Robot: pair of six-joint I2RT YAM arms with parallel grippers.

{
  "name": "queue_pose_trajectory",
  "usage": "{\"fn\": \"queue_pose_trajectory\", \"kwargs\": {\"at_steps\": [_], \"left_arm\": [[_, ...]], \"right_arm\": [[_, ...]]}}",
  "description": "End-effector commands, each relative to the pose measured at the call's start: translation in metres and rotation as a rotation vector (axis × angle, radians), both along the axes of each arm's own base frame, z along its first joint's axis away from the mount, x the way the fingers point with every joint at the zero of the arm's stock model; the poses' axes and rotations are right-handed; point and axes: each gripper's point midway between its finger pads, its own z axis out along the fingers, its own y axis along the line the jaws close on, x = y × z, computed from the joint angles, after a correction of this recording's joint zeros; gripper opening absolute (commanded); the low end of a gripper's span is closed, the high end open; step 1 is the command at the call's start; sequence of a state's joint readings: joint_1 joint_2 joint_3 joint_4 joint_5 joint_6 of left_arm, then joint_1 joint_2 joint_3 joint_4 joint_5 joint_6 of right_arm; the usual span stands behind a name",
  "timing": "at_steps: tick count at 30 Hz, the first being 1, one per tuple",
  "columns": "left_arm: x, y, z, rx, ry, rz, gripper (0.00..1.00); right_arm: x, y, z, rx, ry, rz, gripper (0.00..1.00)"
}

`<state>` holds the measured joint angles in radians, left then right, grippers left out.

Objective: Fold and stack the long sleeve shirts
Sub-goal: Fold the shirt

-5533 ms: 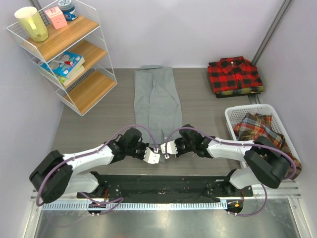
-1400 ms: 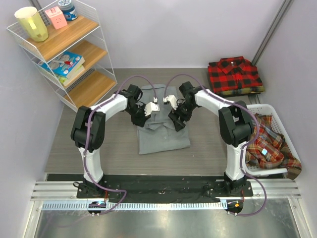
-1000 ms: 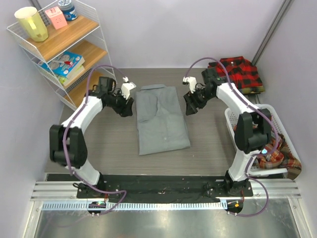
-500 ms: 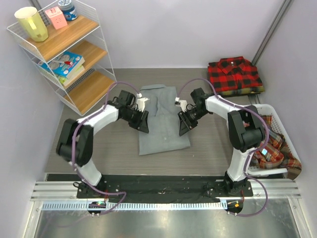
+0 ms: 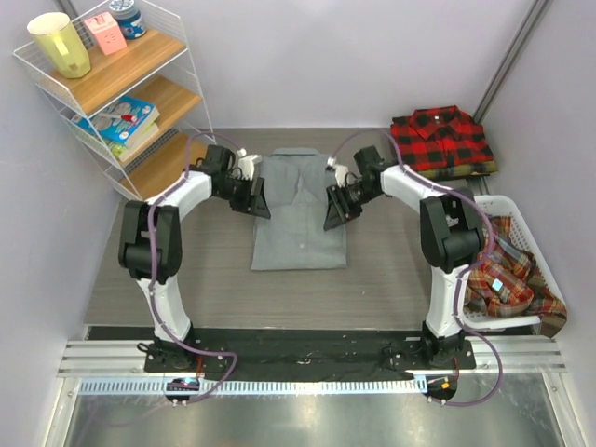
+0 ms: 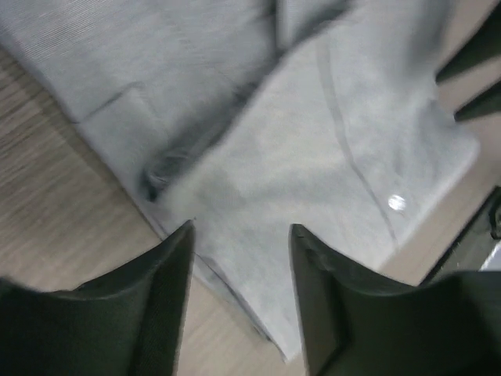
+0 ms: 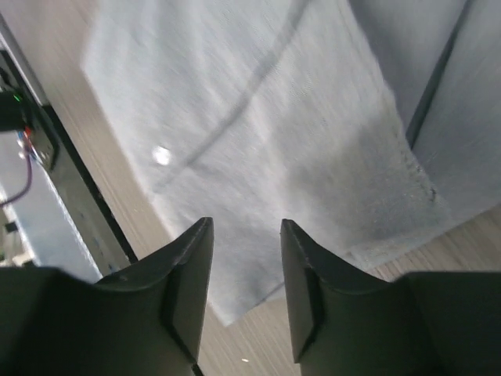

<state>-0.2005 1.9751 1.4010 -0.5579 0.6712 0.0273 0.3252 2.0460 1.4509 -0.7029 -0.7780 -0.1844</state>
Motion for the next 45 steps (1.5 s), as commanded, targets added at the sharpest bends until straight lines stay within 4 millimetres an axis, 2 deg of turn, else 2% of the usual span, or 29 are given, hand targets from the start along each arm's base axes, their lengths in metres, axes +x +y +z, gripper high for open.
{"fn": "queue_pose_trajectory", "kwargs": {"at_steps": [1,3,4,5,7,8,10,11,12,13,14,15,16,17,18,19,20,21,22,23,25,26,30,33,36,37,41,42,45], "left_arm": [[-0.028,-0.017,0.114,-0.147,-0.23,-0.103,0.61],[-0.038,-0.012,0.139,-0.125,-0.334,-0.113,0.7],[-0.045,-0.007,0.169,-0.114,-0.452,-0.125,0.8],[-0.046,-0.004,0.181,-0.101,-0.512,-0.121,0.96],[-0.046,-0.001,0.211,-0.097,-0.643,-0.129,1.0],[-0.046,0.0,0.216,-0.099,-0.648,-0.115,1.0],[-0.039,0.001,0.223,-0.09,-0.677,-0.094,1.0],[-0.044,0.0,0.223,-0.094,-0.651,-0.118,1.0],[-0.057,-0.012,0.229,-0.172,-0.603,-0.174,1.0],[-0.072,-0.017,0.22,-0.234,-0.45,-0.153,1.0],[-0.081,-0.027,0.211,-0.299,-0.328,-0.152,1.0],[-0.101,-0.035,0.192,-0.359,-0.188,-0.167,1.0],[-0.107,-0.041,0.182,-0.391,-0.135,-0.168,1.0],[-0.12,-0.049,0.177,-0.421,-0.043,-0.143,1.0],[-0.127,-0.053,0.167,-0.442,-0.007,-0.141,1.0],[-0.134,-0.058,0.152,-0.474,0.005,-0.147,1.0],[-0.141,-0.064,0.149,-0.498,0.058,-0.119,1.0],[-0.144,-0.068,0.146,-0.514,0.081,-0.105,1.0],[-0.148,-0.07,0.132,-0.512,0.113,-0.088,1.0],[-0.147,-0.077,0.13,-0.525,0.129,-0.082,1.0],[-0.15,-0.079,0.114,-0.517,0.166,-0.061,1.0],[-0.148,-0.081,0.113,-0.534,0.161,-0.063,1.0],[-0.145,-0.088,0.092,-0.56,0.226,-0.022,1.0],[-0.143,-0.087,0.076,-0.539,0.207,-0.039,1.0],[-0.142,-0.084,0.04,-0.502,0.28,-0.024,1.0],[-0.138,-0.078,0.02,-0.481,0.323,0.01,1.0],[-0.137,-0.043,-0.032,-0.412,0.433,0.13,1.0],[-0.142,-0.037,-0.04,-0.398,0.467,0.145,1.0],[-0.14,-0.031,-0.041,-0.413,0.498,0.184,1.0]], "right_arm": [[0.032,0.012,0.13,0.121,-0.311,-0.036,0.52],[0.038,0.009,0.167,0.106,-0.442,-0.048,0.61],[0.036,0.011,0.191,0.102,-0.536,-0.045,0.81],[0.045,0.006,0.199,0.039,-0.62,-0.071,0.98],[0.048,0.016,0.233,0.079,-0.742,-0.048,1.0],[0.049,0.02,0.241,0.114,-0.744,-0.065,1.0],[0.061,0.025,0.244,0.15,-0.734,-0.145,1.0],[0.062,0.026,0.238,0.159,-0.648,-0.223,1.0],[0.049,0.035,0.233,0.225,-0.581,-0.158,1.0],[0.04,0.041,0.227,0.258,-0.511,-0.133,1.0],[0.031,0.049,0.21,0.266,-0.381,-0.149,1.0],[0.013,0.057,0.206,0.327,-0.275,-0.116,1.0],[0.005,0.061,0.199,0.346,-0.212,-0.125,1.0],[-0.019,0.06,0.174,0.35,-0.118,-0.129,1.0],[-0.023,0.067,0.182,0.422,-0.096,-0.148,1.0],[-0.035,0.069,0.176,0.441,-0.071,-0.146,1.0],[-0.057,0.072,0.159,0.44,-0.014,-0.131,1.0],[-0.063,0.077,0.156,0.456,0.002,-0.118,1.0],[-0.074,0.078,0.151,0.457,0.033,-0.093,1.0],[-0.088,0.082,0.137,0.437,0.079,-0.076,1.0],[-0.095,0.084,0.13,0.451,0.104,-0.074,1.0],[-0.098,0.083,0.119,0.449,0.115,-0.079,1.0],[-0.096,0.087,0.085,0.419,0.18,-0.077,0.98],[-0.094,0.086,0.066,0.398,0.187,-0.068,0.98],[-0.094,0.079,0.038,0.377,0.235,-0.085,0.97],[-0.095,0.075,0.022,0.351,0.268,-0.097,0.97],[-0.109,0.052,-0.02,0.293,0.369,-0.129,0.95],[-0.11,0.049,-0.025,0.291,0.39,-0.137,0.96],[-0.113,0.031,-0.039,0.266,0.447,-0.176,0.95]]}}
